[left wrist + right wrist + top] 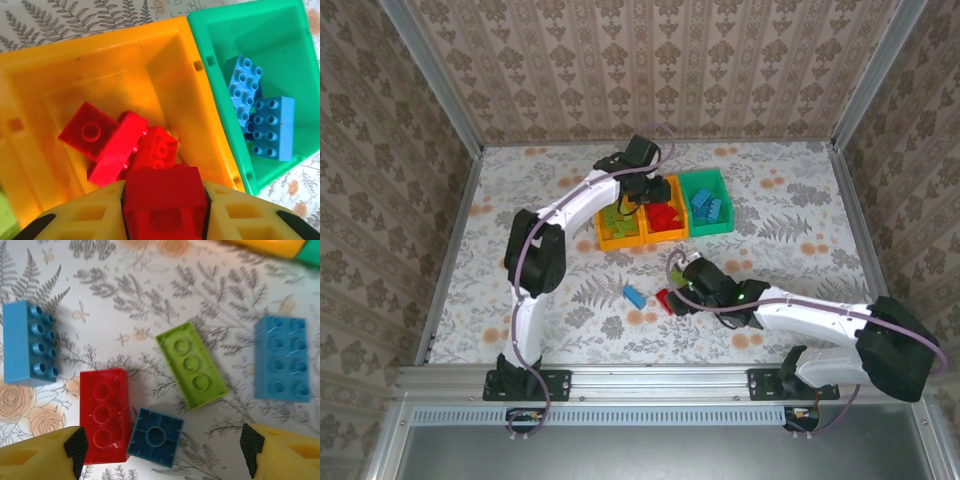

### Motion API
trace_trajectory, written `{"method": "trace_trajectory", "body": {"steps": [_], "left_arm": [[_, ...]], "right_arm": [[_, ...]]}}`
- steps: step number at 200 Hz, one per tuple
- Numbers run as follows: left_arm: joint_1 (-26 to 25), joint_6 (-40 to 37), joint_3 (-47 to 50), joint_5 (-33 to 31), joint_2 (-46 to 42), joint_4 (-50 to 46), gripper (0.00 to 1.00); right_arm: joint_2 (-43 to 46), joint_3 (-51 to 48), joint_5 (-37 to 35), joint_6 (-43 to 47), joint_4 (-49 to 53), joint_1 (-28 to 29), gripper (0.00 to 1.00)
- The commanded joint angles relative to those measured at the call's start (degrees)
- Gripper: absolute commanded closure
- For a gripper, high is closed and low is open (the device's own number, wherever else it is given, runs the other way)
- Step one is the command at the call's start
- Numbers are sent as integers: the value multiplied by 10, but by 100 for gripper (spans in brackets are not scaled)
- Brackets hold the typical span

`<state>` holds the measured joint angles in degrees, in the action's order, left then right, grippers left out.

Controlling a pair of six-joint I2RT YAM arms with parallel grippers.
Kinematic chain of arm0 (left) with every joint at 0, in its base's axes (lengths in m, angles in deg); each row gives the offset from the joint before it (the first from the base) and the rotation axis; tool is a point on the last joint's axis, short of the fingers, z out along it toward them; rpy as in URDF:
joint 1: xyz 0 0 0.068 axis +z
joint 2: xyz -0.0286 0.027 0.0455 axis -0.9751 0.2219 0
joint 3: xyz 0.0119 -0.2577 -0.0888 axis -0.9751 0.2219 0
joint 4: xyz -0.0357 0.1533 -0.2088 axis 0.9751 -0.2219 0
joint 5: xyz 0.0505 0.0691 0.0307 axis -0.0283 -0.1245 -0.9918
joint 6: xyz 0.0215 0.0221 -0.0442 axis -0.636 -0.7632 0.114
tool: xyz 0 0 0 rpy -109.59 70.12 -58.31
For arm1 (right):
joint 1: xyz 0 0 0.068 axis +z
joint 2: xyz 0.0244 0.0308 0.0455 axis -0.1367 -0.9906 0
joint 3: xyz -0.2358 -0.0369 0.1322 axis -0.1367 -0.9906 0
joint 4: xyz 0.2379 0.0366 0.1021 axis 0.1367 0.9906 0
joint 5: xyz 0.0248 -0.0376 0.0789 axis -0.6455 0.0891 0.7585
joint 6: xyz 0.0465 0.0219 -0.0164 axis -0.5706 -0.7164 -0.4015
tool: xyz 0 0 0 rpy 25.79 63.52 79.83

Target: Sort the legos into containers by color

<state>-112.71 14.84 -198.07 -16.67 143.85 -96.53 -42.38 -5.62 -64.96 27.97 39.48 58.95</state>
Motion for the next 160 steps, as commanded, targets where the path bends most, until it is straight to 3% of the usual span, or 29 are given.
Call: {"method": "trace_trajectory", "body": {"steps": [1, 47, 110, 160], "left_arm": [[15, -38, -45, 27, 23, 6, 62], [23, -23, -33, 44, 27, 32, 38], [19, 18, 71, 73, -51, 109, 2], [45, 42, 175, 75, -123, 141, 0]], "right_arm": [[-36, 16, -29, -42, -11, 20, 16], [-90, 25, -38, -79, -40, 39, 16], [-144, 87, -44, -37, 0, 46, 16], [-158, 115, -45, 1, 48, 46, 17]]}}
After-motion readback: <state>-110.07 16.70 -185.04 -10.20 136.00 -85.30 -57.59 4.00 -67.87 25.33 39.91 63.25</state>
